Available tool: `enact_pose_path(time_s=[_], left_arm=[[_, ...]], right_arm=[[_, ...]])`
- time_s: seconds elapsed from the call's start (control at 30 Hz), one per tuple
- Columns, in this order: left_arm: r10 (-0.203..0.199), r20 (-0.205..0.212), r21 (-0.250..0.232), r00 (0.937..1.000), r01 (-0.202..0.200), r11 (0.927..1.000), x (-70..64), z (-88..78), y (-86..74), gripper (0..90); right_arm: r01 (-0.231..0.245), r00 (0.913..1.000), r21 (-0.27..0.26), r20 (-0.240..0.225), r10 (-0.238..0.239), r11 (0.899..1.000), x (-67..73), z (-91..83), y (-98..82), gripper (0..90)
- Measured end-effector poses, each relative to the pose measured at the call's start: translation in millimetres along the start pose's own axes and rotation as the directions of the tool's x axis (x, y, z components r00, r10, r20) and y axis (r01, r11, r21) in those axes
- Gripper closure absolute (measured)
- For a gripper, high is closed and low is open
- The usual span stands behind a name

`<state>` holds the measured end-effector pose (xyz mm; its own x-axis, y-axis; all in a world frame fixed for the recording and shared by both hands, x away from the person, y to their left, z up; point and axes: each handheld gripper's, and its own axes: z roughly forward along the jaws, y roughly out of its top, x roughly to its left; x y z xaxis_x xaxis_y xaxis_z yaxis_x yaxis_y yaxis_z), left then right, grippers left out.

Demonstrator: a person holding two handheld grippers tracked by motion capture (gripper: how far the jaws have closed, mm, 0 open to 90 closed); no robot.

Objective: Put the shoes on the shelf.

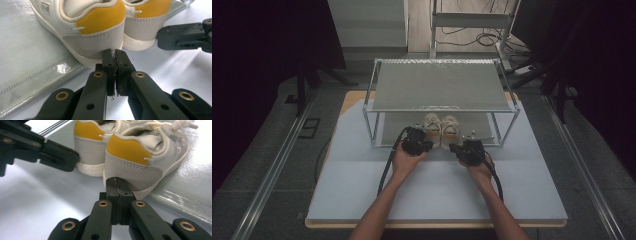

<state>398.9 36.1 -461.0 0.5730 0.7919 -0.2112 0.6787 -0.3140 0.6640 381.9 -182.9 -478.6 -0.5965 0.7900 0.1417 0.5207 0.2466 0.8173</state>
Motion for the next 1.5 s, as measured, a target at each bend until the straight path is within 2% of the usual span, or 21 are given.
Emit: enact_pose_path(time_s=[0.33, 0.43, 0.5, 0.77, 0.83, 1.03, 1.27, 1.5], left_arm=[[0.005, 0.002, 0.002, 1.0, -0.005, 1.0, -0.3, 1.5, -0.5, 86.3], [0.005, 0.001, 0.003, 1.0, -0.005, 1.0, -0.3, 1.5, -0.3, 86.4], [0.036, 0.002, 0.005, 0.9993, -0.036, 0.9993, 2.2, 1.7, 1.0, 86.8], [0.044, -0.023, 0.02, 0.9988, -0.043, 0.9989, 1.8, 9.3, 9.9, 86.6], [0.066, -0.031, 0.025, 0.9974, -0.065, 0.9976, 4.2, 13.5, 14.3, 86.6], [0.031, -0.033, 0.031, 0.999, -0.03, 0.9991, 9.7, 24.8, 20.2, 86.7], [0.043, -0.038, 0.041, 0.9983, -0.042, 0.9983, 9.8, 25.1, 20.8, 85.0], [0.042, -0.034, 0.041, 0.9986, -0.04, 0.9984, 10.8, 25.6, 20.4, 85.4]], right_arm=[[-0.028, 0.998, -0.012, 0.057, 0.028, 1.0, -12.3, 9.2, 10.8, 89.6], [-0.042, 0.9968, 0.007, 0.069, 0.042, 0.999, -16.2, 14.1, 12.1, 89.6], [-0.048, 0.9963, 0.011, 0.072, 0.047, 0.999, -17.8, 16.5, 11.5, 89.6], [-0.052, 0.9964, 0.018, 0.068, 0.051, 0.998, -19.2, 18.6, 9.2, 89.5], [-0.05, 0.9965, 0.021, 0.068, 0.048, 0.999, -19.3, 18.5, 9.3, 89.5], [-0.053, 0.9967, 0.023, 0.062, 0.052, 0.998, -20.2, 18.4, 9.3, 89.5], [-0.038, 0.9969, 0.025, 0.07, 0.036, 0.999, -20.6, 20.0, 10.9, 89.5], [-0.051, 0.9956, 0.027, 0.08, 0.049, 0.998, -24.0, 29.2, 15.3, 89.6]])
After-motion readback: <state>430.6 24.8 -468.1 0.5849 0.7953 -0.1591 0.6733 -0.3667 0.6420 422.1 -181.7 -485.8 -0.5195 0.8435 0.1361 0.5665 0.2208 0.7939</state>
